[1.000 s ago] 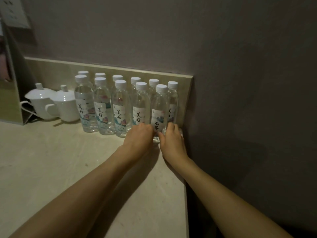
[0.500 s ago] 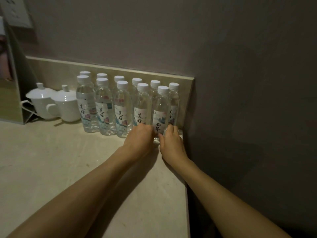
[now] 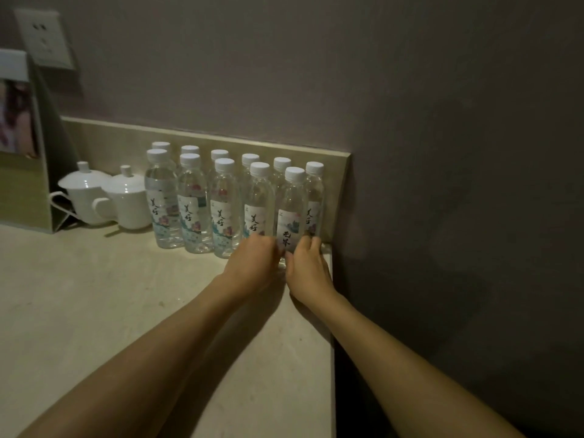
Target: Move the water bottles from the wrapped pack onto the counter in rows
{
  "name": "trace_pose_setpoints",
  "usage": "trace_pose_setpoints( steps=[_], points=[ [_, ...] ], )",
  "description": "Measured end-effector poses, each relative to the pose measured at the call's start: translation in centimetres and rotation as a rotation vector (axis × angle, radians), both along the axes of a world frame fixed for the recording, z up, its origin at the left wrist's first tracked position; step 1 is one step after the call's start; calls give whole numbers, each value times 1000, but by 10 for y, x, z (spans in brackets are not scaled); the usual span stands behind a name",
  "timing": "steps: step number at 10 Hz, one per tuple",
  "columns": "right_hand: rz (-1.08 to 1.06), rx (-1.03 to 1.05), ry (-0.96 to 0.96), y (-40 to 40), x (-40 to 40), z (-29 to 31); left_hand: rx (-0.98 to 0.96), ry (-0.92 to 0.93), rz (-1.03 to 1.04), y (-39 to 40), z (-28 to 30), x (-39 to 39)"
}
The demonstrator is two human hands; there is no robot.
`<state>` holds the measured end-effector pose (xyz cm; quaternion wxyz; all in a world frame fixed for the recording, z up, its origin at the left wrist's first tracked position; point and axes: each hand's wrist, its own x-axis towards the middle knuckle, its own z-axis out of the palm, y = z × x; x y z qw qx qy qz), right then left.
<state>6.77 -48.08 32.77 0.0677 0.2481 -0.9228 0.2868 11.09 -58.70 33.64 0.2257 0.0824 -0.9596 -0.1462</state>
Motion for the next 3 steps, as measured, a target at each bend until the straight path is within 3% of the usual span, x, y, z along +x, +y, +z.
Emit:
trace_pose_setpoints(
  steps=[3],
  points=[
    [-45, -257, -16, 9, -3, 18, 215, 22, 57, 8, 32, 21]
  ],
)
